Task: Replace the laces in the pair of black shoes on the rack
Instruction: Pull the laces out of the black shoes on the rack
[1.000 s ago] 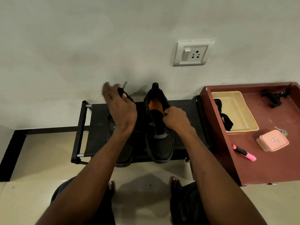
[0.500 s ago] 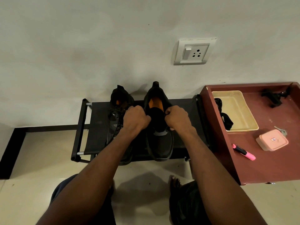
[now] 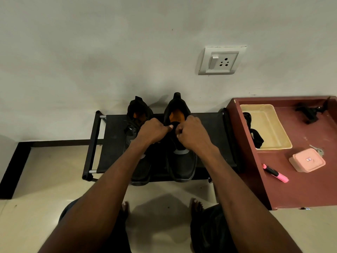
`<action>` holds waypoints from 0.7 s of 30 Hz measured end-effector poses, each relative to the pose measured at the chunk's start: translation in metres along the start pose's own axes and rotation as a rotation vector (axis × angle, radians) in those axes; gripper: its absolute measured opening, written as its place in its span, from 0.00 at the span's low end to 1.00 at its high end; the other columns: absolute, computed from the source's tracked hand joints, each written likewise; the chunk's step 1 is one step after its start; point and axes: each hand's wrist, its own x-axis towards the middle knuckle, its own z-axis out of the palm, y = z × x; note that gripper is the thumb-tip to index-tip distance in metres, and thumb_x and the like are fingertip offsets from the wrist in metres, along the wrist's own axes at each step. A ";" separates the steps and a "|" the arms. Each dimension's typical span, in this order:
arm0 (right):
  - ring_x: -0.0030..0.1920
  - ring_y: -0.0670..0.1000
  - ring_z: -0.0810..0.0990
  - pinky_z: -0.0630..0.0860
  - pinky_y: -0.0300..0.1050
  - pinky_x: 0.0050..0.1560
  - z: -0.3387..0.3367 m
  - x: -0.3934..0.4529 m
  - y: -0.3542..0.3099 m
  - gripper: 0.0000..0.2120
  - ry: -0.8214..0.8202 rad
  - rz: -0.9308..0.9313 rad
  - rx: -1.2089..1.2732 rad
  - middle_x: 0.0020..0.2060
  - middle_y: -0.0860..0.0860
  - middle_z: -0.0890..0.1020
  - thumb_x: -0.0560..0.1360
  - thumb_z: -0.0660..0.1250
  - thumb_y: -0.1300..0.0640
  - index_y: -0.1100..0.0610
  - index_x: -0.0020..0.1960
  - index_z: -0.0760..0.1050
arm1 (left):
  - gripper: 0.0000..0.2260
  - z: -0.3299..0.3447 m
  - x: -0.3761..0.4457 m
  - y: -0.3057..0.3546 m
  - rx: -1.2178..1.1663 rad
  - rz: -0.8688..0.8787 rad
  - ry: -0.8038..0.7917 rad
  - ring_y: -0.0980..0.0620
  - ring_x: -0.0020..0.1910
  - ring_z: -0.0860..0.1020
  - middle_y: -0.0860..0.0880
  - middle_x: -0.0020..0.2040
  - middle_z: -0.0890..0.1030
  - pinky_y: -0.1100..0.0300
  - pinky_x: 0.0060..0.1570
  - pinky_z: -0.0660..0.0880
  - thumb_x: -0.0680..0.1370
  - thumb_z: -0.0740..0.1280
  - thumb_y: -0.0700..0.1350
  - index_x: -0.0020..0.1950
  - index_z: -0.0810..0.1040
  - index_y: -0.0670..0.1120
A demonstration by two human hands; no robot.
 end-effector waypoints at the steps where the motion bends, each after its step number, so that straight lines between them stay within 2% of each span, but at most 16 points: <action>1: 0.60 0.59 0.69 0.74 0.52 0.59 0.005 -0.001 -0.004 0.07 -0.061 -0.020 -0.069 0.56 0.57 0.72 0.77 0.65 0.60 0.58 0.50 0.82 | 0.25 0.001 0.001 0.001 0.040 0.005 -0.002 0.50 0.24 0.72 0.49 0.24 0.71 0.59 0.30 0.67 0.80 0.65 0.57 0.27 0.67 0.45; 3: 0.56 0.60 0.69 0.72 0.54 0.58 0.016 -0.003 -0.009 0.04 -0.150 -0.014 -0.123 0.52 0.57 0.71 0.77 0.64 0.61 0.61 0.45 0.74 | 0.26 0.002 -0.001 0.001 0.058 0.008 0.004 0.51 0.25 0.69 0.49 0.25 0.69 0.59 0.30 0.63 0.80 0.64 0.57 0.27 0.65 0.45; 5: 0.43 0.56 0.69 0.70 0.51 0.44 0.022 -0.003 -0.011 0.12 -0.168 0.010 -0.115 0.40 0.53 0.68 0.77 0.63 0.63 0.59 0.36 0.65 | 0.25 0.003 -0.004 0.001 0.044 0.019 0.027 0.51 0.25 0.68 0.49 0.25 0.68 0.59 0.30 0.63 0.81 0.65 0.56 0.28 0.65 0.45; 6: 0.37 0.53 0.67 0.67 0.49 0.40 0.023 -0.002 -0.011 0.14 -0.181 0.026 -0.111 0.36 0.51 0.65 0.77 0.63 0.64 0.58 0.35 0.62 | 0.25 0.003 -0.007 0.002 0.048 0.032 0.042 0.51 0.25 0.67 0.49 0.26 0.68 0.59 0.30 0.62 0.81 0.65 0.55 0.28 0.65 0.45; 7: 0.35 0.53 0.67 0.68 0.49 0.38 0.022 -0.002 -0.010 0.12 -0.181 0.024 -0.109 0.36 0.52 0.65 0.78 0.63 0.63 0.59 0.37 0.64 | 0.24 0.005 -0.009 0.003 0.060 0.052 0.051 0.51 0.26 0.67 0.49 0.26 0.68 0.58 0.30 0.62 0.80 0.66 0.55 0.28 0.65 0.45; 9: 0.42 0.57 0.74 0.74 0.51 0.44 0.019 -0.004 -0.009 0.02 -0.205 0.032 -0.145 0.43 0.55 0.70 0.80 0.62 0.62 0.60 0.50 0.72 | 0.23 0.008 -0.014 0.005 0.091 0.085 0.062 0.50 0.27 0.69 0.49 0.27 0.70 0.57 0.31 0.66 0.79 0.67 0.55 0.30 0.67 0.45; 11: 0.51 0.61 0.77 0.76 0.54 0.52 0.017 -0.007 -0.009 0.10 -0.242 0.030 -0.199 0.53 0.58 0.72 0.80 0.63 0.60 0.62 0.61 0.73 | 0.19 0.012 -0.017 0.007 0.135 0.107 0.078 0.48 0.30 0.73 0.48 0.30 0.74 0.55 0.34 0.72 0.79 0.68 0.54 0.32 0.71 0.45; 13: 0.55 0.62 0.76 0.75 0.55 0.54 0.020 -0.010 -0.010 0.13 -0.232 0.041 -0.208 0.61 0.61 0.70 0.80 0.63 0.60 0.64 0.63 0.72 | 0.16 0.015 -0.020 0.009 0.158 0.113 0.107 0.46 0.33 0.75 0.47 0.33 0.75 0.56 0.33 0.71 0.79 0.66 0.51 0.35 0.72 0.43; 15: 0.57 0.64 0.74 0.75 0.55 0.54 0.021 -0.015 -0.011 0.13 -0.148 0.099 -0.080 0.63 0.63 0.68 0.80 0.62 0.61 0.65 0.62 0.71 | 0.14 0.016 -0.023 0.009 0.159 0.110 0.132 0.46 0.33 0.74 0.47 0.33 0.74 0.58 0.29 0.65 0.79 0.65 0.47 0.36 0.72 0.42; 17: 0.55 0.63 0.75 0.74 0.53 0.52 0.017 -0.021 -0.008 0.12 0.048 0.252 0.129 0.62 0.61 0.68 0.78 0.61 0.62 0.66 0.59 0.71 | 0.13 0.016 -0.025 0.008 0.155 0.091 0.139 0.49 0.31 0.72 0.47 0.33 0.73 0.59 0.28 0.63 0.79 0.64 0.46 0.36 0.71 0.43; 19: 0.51 0.62 0.76 0.73 0.50 0.48 0.014 -0.023 0.006 0.11 0.250 0.479 0.366 0.58 0.59 0.70 0.77 0.60 0.64 0.67 0.57 0.73 | 0.13 0.014 -0.028 0.006 0.142 0.070 0.145 0.50 0.30 0.71 0.47 0.33 0.73 0.58 0.29 0.64 0.80 0.63 0.46 0.36 0.70 0.43; 21: 0.47 0.60 0.77 0.72 0.51 0.45 0.011 -0.025 0.019 0.11 0.332 0.691 0.648 0.56 0.60 0.74 0.75 0.60 0.63 0.67 0.54 0.75 | 0.15 0.012 -0.031 0.006 0.128 0.086 0.141 0.49 0.31 0.71 0.47 0.33 0.72 0.57 0.33 0.67 0.81 0.63 0.48 0.36 0.70 0.43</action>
